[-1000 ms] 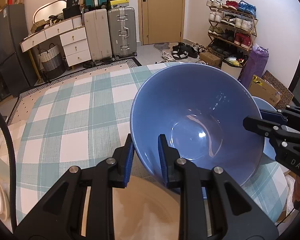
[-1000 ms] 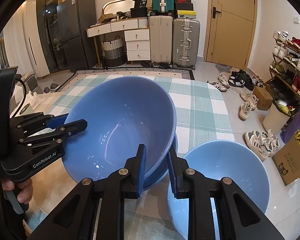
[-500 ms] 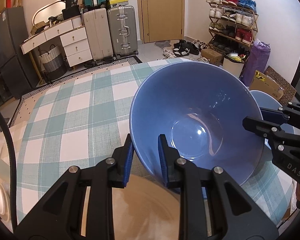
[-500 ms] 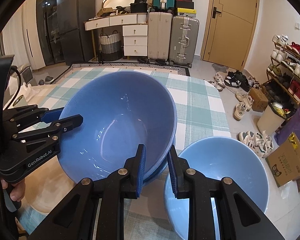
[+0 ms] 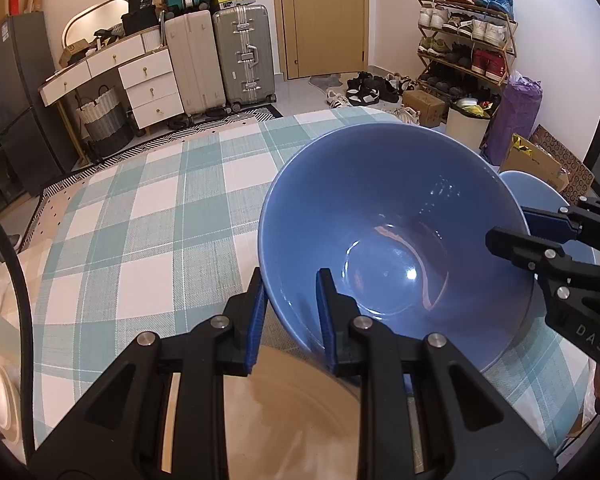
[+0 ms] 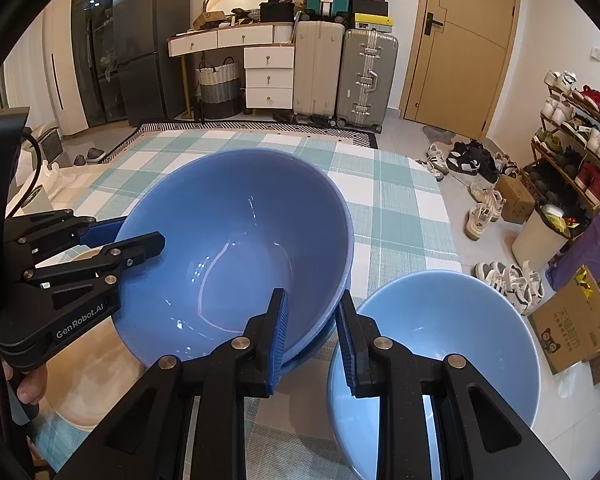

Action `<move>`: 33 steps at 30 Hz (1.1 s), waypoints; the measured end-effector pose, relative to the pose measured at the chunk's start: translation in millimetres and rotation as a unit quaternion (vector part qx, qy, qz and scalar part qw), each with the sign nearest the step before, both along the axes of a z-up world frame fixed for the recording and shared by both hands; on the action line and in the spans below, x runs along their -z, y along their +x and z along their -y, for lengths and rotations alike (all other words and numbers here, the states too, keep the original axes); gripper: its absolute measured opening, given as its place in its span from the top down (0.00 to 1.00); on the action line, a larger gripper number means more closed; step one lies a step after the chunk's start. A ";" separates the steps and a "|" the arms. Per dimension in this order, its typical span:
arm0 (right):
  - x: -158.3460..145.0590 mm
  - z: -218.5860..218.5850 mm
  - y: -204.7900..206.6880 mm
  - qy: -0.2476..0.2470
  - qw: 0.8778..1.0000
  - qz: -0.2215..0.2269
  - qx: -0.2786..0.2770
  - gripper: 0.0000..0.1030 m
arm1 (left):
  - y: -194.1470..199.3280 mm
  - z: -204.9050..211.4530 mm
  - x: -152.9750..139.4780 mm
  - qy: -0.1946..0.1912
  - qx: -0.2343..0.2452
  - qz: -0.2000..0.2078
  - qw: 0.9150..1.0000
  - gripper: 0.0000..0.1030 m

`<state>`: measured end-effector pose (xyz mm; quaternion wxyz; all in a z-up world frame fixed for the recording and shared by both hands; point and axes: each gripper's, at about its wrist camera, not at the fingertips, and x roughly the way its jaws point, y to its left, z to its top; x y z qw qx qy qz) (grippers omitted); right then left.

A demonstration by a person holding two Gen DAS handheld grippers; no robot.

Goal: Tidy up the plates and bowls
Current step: 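Lower the blue bowl onto the table beside the light blue bowl with both grippers, then open both grippers to release the blue bowl rim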

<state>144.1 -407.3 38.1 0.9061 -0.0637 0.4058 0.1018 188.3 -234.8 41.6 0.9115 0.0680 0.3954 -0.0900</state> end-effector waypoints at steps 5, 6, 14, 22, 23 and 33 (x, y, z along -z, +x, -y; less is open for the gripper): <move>3.0 -1.7 0.3 -0.016 1.000 0.007 -0.001 0.78 | 4.0 -2.8 6.3 0.005 0.000 -0.004 1.000 0.80; 3.5 -2.8 0.5 -0.019 1.000 0.008 -0.002 0.78 | 4.1 -3.6 7.0 0.005 0.000 -0.006 1.000 0.80; 9.6 -5.2 4.2 -0.023 1.000 0.002 -0.004 0.73 | 8.2 -11.1 14.0 -0.009 0.003 -0.021 1.000 0.80; 5.4 -1.1 0.8 -0.017 1.000 0.014 -0.005 0.53 | 4.5 -19.4 7.8 -0.020 0.002 -0.009 1.000 0.54; 3.5 0.6 0.1 -0.014 1.000 0.017 -0.004 0.51 | 4.5 -20.7 5.8 -0.021 0.002 -0.006 1.000 0.49; -16.0 15.0 -9.6 0.009 0.999 0.029 0.011 0.13 | -12.9 -21.4 -19.7 -0.037 0.001 0.001 0.999 0.23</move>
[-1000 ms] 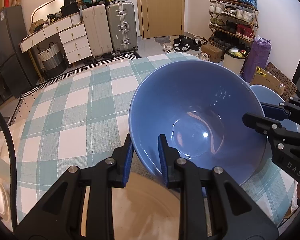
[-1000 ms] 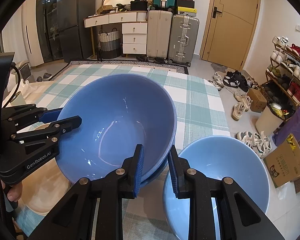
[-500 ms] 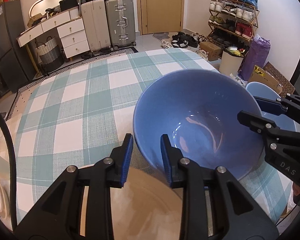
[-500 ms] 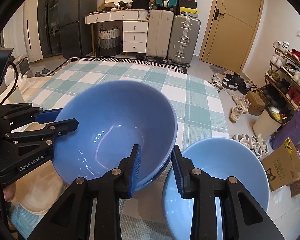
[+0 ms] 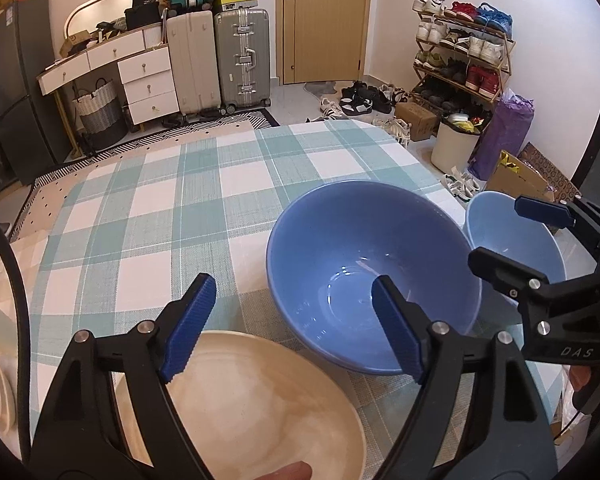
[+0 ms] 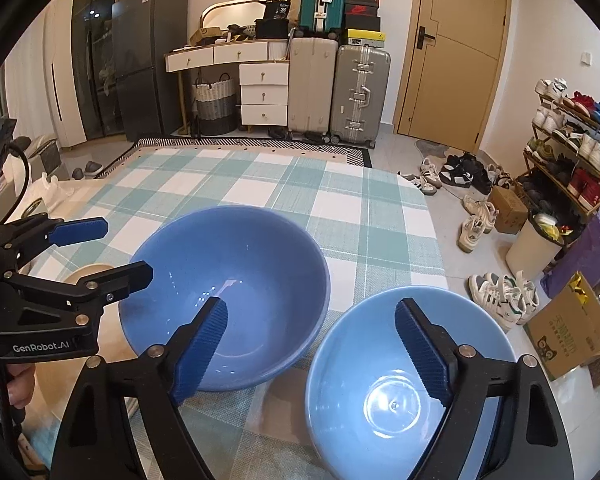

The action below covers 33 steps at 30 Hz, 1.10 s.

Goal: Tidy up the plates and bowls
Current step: 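Open both grippers to release the blue bowl rim, then move both grippers to the rim of the light blue bowl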

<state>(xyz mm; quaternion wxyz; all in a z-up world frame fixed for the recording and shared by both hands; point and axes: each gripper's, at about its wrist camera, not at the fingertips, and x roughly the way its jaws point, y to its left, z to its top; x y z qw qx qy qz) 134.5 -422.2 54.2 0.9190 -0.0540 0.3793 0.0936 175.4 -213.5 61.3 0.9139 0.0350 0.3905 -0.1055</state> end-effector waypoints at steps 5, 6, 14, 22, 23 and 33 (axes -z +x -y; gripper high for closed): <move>-9.3 11.4 -6.2 0.021 1.000 0.006 0.009 0.04 | -10.2 0.6 -9.9 -0.010 -0.003 0.009 1.000 0.02; -11.3 14.1 -7.6 0.025 1.000 0.007 0.011 0.04 | -11.8 1.7 -11.1 -0.010 -0.003 0.010 1.000 0.02; -25.8 45.5 -23.1 0.055 0.997 0.016 0.041 0.03 | -26.8 18.2 -18.3 -0.023 0.017 0.006 1.000 0.02; -41.3 74.8 -41.9 0.051 0.995 0.031 0.076 0.03 | -40.4 46.3 -25.6 -0.050 0.055 -0.004 0.997 0.02; -42.9 78.2 -44.0 0.049 0.995 0.033 0.079 0.03 | -40.6 49.5 -25.8 -0.055 0.059 -0.007 0.997 0.02; -49.2 114.5 -56.9 0.052 0.991 0.036 0.118 0.03 | -58.5 94.0 -28.2 -0.053 0.112 -0.016 0.992 0.02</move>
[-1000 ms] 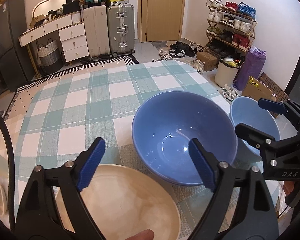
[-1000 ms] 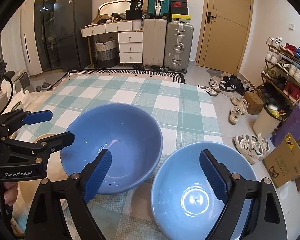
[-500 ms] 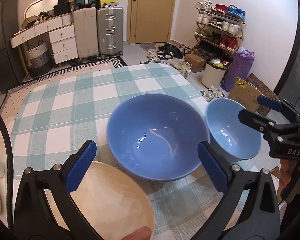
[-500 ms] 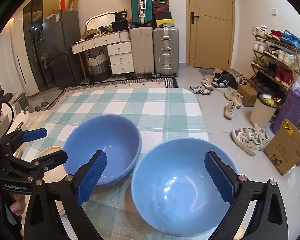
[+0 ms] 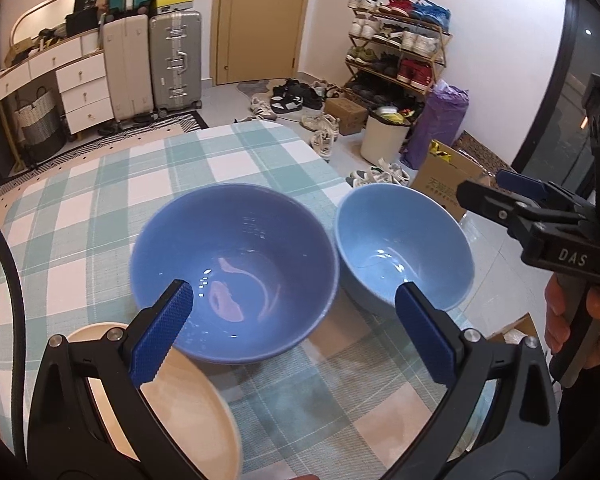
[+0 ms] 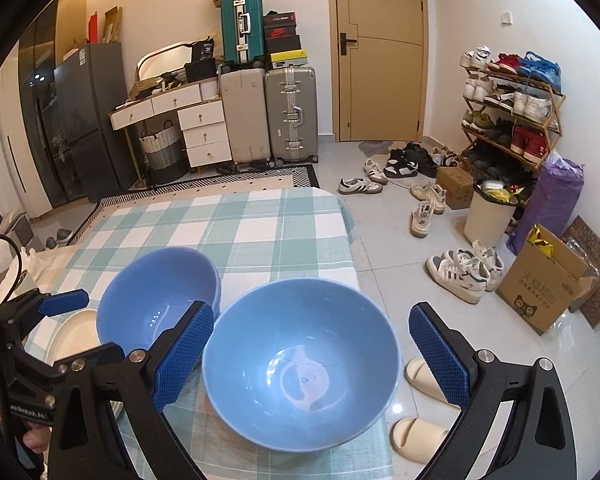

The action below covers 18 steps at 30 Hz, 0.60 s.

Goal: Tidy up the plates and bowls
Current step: 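Move both grippers to the rim of the light blue bowl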

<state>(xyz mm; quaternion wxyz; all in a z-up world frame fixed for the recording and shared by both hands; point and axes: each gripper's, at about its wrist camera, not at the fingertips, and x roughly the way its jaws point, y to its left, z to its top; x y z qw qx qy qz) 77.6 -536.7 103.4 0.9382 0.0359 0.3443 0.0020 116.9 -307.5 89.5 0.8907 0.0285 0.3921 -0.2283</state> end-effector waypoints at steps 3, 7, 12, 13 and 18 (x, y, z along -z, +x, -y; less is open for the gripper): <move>2.7 6.0 -3.0 0.003 1.000 -0.003 0.004 0.03 | -3.4 12.9 1.9 -0.001 0.013 -0.006 1.000 0.02; 5.4 13.9 -6.8 -0.001 1.000 -0.007 0.008 0.03 | -10.9 27.1 4.7 -0.003 0.028 -0.015 0.999 0.03; 7.2 25.5 -8.9 -0.003 1.000 -0.008 0.017 0.03 | -14.2 46.1 10.6 -0.014 0.048 -0.033 0.998 0.08; 7.6 28.0 -9.4 -0.005 1.000 -0.008 0.019 0.03 | -15.2 49.1 11.9 -0.018 0.052 -0.039 0.998 0.09; 13.2 38.4 -10.9 0.003 1.000 -0.014 0.025 0.03 | -16.1 60.0 17.5 -0.021 0.064 -0.056 0.996 0.30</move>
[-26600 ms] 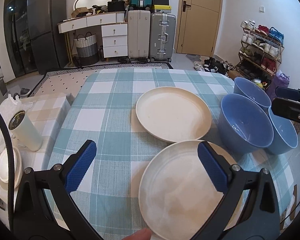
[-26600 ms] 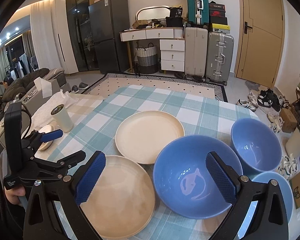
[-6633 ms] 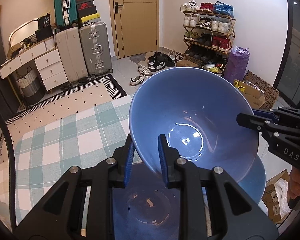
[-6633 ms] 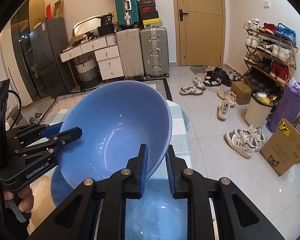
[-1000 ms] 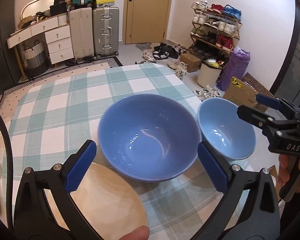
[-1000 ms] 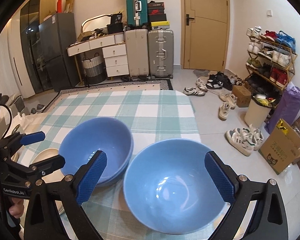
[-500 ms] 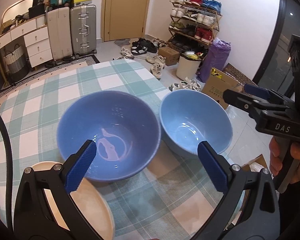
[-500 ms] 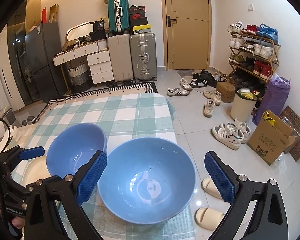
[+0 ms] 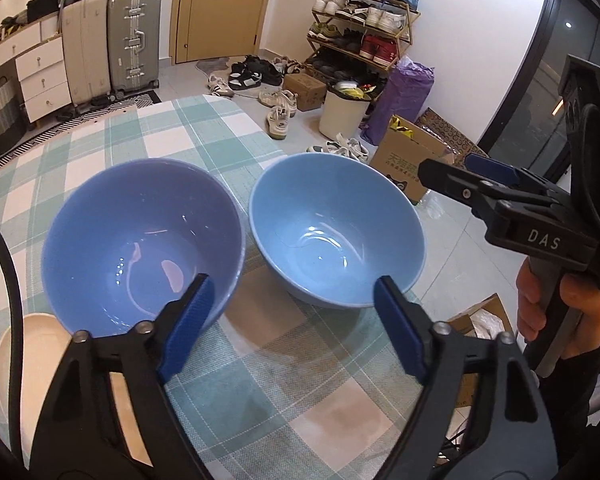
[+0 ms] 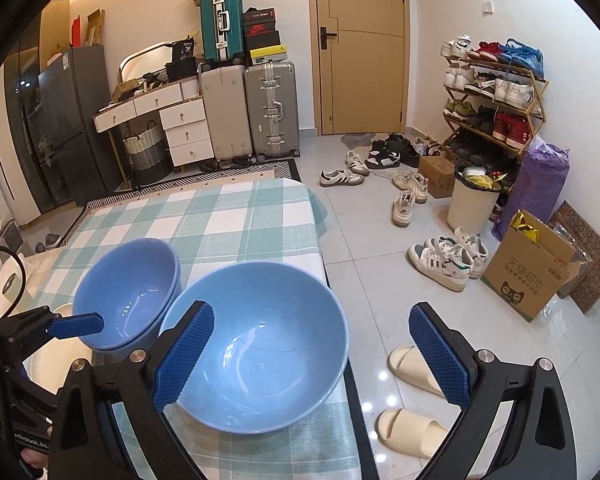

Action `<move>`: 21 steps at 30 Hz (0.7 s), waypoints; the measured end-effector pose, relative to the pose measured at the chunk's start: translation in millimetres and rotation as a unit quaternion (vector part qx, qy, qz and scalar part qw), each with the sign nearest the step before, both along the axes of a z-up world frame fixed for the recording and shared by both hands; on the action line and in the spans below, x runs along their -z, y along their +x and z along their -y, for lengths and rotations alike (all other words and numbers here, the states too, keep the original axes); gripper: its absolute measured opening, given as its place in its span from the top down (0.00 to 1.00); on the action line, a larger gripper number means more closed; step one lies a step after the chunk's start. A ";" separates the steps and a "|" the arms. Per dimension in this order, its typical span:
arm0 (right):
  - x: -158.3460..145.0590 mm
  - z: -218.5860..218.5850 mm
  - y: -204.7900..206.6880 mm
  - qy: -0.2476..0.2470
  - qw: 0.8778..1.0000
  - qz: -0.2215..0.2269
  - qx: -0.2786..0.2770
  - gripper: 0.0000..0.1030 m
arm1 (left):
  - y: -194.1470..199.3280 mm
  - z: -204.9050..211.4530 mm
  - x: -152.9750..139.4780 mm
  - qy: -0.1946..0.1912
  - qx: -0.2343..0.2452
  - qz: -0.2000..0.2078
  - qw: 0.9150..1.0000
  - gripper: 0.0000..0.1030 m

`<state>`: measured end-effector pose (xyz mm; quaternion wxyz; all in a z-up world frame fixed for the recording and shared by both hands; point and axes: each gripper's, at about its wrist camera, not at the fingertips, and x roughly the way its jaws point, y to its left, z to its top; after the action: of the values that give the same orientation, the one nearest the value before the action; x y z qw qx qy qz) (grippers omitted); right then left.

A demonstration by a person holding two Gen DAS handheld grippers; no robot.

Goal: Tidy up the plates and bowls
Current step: 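Move both grippers to the rim of the light blue bowl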

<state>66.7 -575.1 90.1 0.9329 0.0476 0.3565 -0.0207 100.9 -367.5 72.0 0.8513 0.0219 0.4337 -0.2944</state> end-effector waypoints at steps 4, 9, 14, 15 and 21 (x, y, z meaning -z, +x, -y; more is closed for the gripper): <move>8.0 3.1 0.3 0.005 1.000 -0.006 0.000 0.03 | 3.8 4.6 5.4 -0.005 0.010 -0.018 1.000 0.43; 21.7 5.9 6.2 0.016 1.000 -0.022 -0.002 0.15 | 6.0 9.0 11.1 -0.006 0.019 -0.032 0.999 0.53; 34.3 7.9 12.3 0.023 0.999 -0.038 -0.002 0.23 | 10.2 14.0 17.4 -0.002 0.019 -0.040 0.999 0.53; 36.5 8.5 13.6 0.024 0.999 -0.040 -0.003 0.24 | 11.6 15.0 19.3 -0.002 0.018 -0.041 0.999 0.53; 51.3 13.5 23.4 0.032 0.998 -0.057 -0.003 0.34 | 19.6 19.3 29.2 0.004 0.010 -0.050 0.999 0.53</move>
<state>90.1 -588.7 38.8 0.9090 0.0748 0.4098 -0.0095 120.5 -386.8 42.8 0.8253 0.0150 0.4768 -0.3022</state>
